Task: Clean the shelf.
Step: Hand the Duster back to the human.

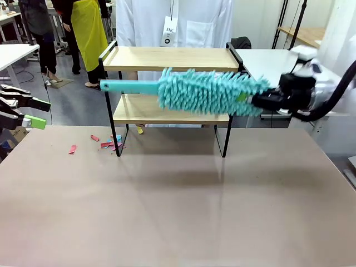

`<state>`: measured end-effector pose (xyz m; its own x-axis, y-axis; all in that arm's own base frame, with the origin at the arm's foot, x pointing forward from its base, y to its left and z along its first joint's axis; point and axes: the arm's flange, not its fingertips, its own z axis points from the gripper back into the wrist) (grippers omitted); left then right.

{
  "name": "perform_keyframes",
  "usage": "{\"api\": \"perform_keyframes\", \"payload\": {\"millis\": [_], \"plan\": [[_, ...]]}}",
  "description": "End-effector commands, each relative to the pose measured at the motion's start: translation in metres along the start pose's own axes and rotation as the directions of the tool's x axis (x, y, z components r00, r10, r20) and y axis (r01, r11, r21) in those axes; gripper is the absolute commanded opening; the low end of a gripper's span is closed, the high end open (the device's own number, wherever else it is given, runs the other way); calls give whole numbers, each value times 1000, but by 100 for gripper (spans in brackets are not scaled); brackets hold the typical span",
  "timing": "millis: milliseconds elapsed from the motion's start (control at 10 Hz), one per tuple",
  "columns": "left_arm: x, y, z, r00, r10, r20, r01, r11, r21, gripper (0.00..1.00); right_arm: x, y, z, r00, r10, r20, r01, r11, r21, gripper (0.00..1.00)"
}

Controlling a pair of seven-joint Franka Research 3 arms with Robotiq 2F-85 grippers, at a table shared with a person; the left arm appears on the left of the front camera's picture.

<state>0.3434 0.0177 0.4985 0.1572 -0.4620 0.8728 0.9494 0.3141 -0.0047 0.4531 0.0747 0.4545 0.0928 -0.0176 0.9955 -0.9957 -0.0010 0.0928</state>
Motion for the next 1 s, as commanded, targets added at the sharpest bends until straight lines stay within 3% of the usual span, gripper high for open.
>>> {"api": "perform_keyframes", "payload": {"millis": [0, 200, 400, 700, 900], "plan": [[2, 2, -1, 1000, -2, 30, 2, 1000, 0, 100, 50, 16, 6, 999, 16, 40, -13, 998, -60, 17], [2, 2, -1, 1000, -2, 30, 2, 1000, 0, 100, 95, 21, 28, 995, 65, 81, -51, 985, -166, 17], [2, 2, -1, 1000, -2, 30, 2, 1000, 0, 100, 114, 24, 54, 987, 112, 119, -68, 944, -322, 17], [2, 2, -1, 1000, -2, 30, 2, 1000, 0, 100, 120, 40, 109, 972, 160, 173, -24, 798, -602, 17], [2, 2, -1, 1000, -2, 30, 2, 1000, 0, 100, 112, 44, 144, 967, 173, 187, 23, 672, -740, 17]]}}
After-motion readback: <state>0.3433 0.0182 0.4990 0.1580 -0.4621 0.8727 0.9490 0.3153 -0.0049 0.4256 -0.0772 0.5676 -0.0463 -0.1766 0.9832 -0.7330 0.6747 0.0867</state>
